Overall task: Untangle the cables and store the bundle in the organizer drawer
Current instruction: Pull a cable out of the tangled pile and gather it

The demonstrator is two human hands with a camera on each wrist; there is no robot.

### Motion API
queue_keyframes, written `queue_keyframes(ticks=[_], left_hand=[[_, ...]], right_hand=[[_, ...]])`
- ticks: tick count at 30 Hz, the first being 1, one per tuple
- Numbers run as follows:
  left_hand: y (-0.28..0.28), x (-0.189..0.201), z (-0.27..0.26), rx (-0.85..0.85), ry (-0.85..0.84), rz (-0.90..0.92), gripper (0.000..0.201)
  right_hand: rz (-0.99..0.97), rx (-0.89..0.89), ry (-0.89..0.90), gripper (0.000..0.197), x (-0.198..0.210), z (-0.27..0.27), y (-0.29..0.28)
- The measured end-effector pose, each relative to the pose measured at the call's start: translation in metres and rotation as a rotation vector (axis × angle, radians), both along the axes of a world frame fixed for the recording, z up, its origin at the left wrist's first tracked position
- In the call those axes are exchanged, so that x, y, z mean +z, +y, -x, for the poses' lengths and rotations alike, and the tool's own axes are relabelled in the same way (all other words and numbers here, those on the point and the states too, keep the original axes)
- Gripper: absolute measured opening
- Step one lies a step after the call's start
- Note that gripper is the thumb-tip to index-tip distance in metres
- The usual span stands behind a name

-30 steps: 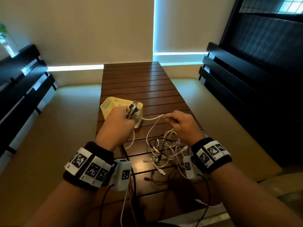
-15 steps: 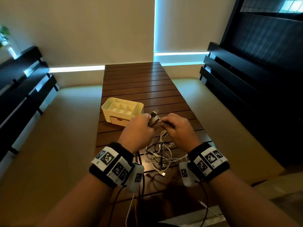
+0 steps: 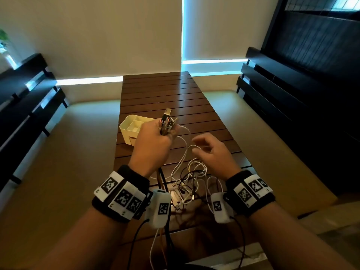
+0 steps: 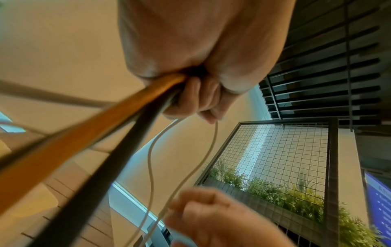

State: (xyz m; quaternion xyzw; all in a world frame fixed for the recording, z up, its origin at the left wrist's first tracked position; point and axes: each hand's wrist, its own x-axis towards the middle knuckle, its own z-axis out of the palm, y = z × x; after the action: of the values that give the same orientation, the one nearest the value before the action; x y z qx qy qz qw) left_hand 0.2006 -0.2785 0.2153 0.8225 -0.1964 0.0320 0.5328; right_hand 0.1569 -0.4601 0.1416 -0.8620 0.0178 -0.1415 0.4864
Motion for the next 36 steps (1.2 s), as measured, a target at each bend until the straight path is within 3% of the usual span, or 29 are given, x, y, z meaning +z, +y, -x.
queue_keyframes(ticks=[4,9,11,15,18,21,25,28,31,36], left_hand=[[0.000,0.002,0.003,-0.038,-0.011,-0.004,0.027],[0.014,0.006,-0.003,0.071,-0.029,0.108,0.023],[0.023,0.004,-0.008,0.107,-0.008,0.070,0.024],[0.037,-0.008,-0.024,0.115,0.123,-0.274,0.023],[0.036,-0.002,-0.022,0.130,0.038,-0.280,0.010],[0.020,0.008,-0.008,-0.011,-0.086,-0.270,0.006],[0.001,-0.005,-0.008,-0.200,-0.001,-0.471,0.012],[-0.002,-0.015,-0.012,-0.194,0.021,-0.523,0.015],[-0.001,-0.013,-0.010,-0.118,-0.033,-0.438,0.019],[0.008,0.001,-0.013,0.099,-0.005,-0.072,0.025]], right_hand=[[-0.097,0.113,-0.020,0.007,0.020,-0.001,0.022],[-0.074,0.062,0.178,0.017,-0.012,-0.004,0.017],[-0.113,0.031,0.236,0.018,-0.024,-0.002,0.012],[-0.188,-0.089,0.063,0.014,-0.016,-0.007,0.005],[0.020,-0.075,-0.073,0.007,-0.009,-0.016,0.001],[0.115,-0.003,-0.141,0.005,-0.010,-0.020,0.008],[0.166,0.037,-0.281,0.007,-0.002,-0.021,0.017],[0.201,0.057,-0.333,0.007,-0.001,-0.020,0.015],[0.217,0.075,-0.234,0.004,-0.013,-0.016,0.014],[0.268,-0.041,0.055,0.008,-0.052,-0.014,-0.005]])
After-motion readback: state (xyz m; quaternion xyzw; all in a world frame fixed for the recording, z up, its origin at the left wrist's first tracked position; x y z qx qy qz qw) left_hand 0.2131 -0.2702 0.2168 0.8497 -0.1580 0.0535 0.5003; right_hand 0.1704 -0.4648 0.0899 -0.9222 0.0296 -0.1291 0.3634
